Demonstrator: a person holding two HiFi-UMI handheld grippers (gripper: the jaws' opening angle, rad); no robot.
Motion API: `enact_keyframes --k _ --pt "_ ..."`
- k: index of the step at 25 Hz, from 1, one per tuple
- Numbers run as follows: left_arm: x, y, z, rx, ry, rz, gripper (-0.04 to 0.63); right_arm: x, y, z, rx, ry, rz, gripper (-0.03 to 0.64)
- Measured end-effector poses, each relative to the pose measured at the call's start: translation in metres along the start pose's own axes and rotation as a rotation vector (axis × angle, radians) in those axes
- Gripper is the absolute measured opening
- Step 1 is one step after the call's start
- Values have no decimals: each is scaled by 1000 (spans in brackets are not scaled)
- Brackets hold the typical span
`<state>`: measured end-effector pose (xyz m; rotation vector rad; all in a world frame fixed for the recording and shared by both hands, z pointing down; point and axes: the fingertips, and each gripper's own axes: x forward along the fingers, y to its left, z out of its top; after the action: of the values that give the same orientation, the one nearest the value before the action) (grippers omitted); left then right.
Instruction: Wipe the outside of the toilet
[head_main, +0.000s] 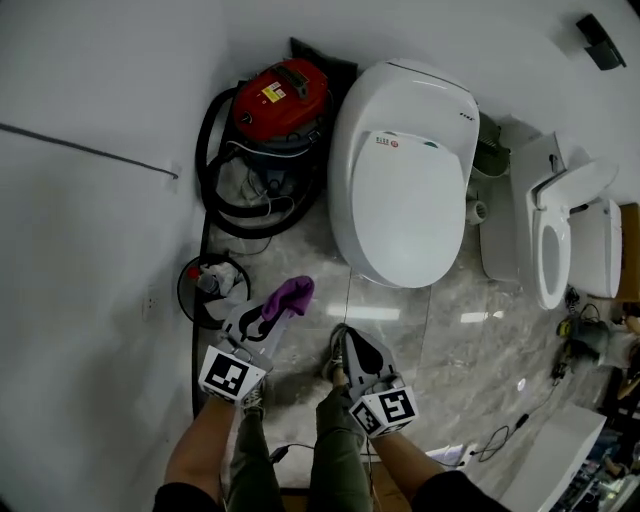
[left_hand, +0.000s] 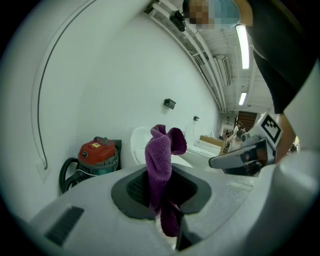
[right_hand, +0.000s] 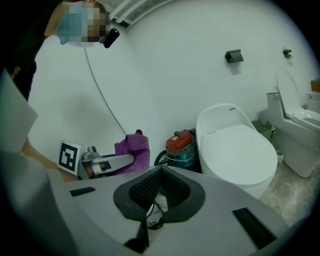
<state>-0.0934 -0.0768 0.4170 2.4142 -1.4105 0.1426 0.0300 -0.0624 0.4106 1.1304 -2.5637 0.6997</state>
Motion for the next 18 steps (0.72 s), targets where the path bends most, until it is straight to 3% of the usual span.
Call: enact_keyframes --k 8,18 --pt "43 15 -61 13 -16 -38 58 40 -41 -72 -58 22 4 -2" --pt "106 -1 -117 89 -81 -160 58 61 -79 -113 -110 -31 -17 -1"
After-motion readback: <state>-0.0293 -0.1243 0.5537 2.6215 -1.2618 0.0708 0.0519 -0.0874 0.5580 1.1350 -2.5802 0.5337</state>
